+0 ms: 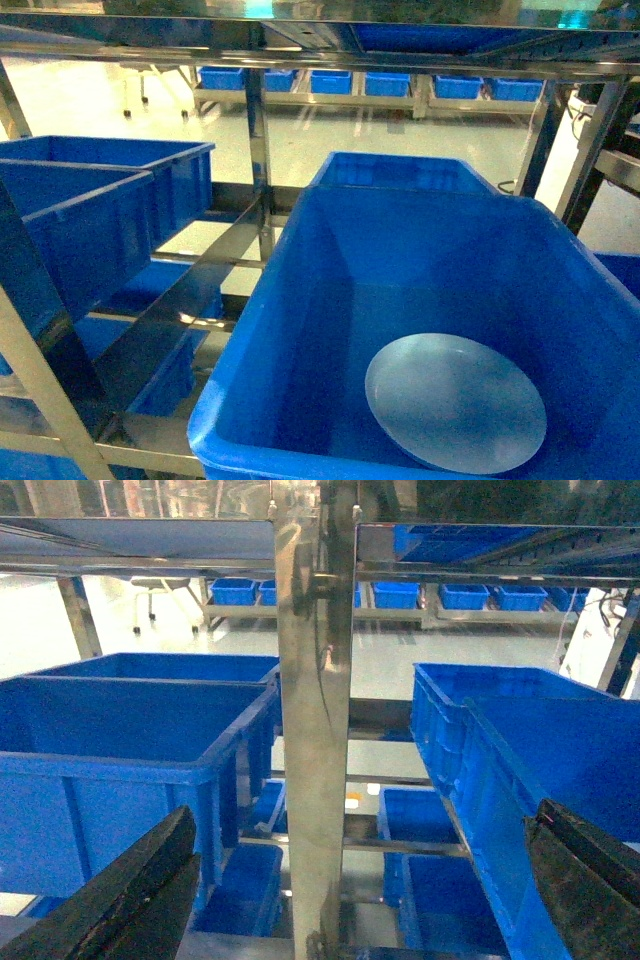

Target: Place blue tray on left shelf second layer neatly

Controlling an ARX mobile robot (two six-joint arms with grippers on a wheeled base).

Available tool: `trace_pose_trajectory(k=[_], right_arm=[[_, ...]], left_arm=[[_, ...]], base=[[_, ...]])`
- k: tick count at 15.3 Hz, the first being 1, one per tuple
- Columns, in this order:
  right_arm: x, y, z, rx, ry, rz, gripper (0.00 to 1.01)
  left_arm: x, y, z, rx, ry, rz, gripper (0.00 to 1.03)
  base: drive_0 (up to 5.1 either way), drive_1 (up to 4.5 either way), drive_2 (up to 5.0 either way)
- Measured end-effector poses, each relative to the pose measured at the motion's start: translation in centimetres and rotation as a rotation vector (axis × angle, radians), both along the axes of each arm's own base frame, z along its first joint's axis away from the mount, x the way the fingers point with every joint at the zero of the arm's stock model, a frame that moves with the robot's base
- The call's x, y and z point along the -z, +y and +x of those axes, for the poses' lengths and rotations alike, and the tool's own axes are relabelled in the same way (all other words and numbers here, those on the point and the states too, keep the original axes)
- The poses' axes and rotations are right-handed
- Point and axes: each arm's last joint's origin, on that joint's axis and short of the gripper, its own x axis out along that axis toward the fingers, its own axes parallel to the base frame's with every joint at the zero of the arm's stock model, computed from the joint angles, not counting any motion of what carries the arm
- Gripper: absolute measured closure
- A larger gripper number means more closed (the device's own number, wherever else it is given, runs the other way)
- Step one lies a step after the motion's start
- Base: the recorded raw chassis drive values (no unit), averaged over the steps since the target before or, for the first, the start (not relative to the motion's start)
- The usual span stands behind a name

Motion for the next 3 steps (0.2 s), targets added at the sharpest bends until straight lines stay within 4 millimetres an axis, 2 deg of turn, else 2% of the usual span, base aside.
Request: trace_pose_trajectory(k=[3], right_arm=[[0.0,0.0,0.0,0.0,0.0,0.0,0.03]], left_arm=[[0.0,0.0,0.0,0.0,0.0,0.0,0.05]], base=[[0.0,0.0,0.0]])
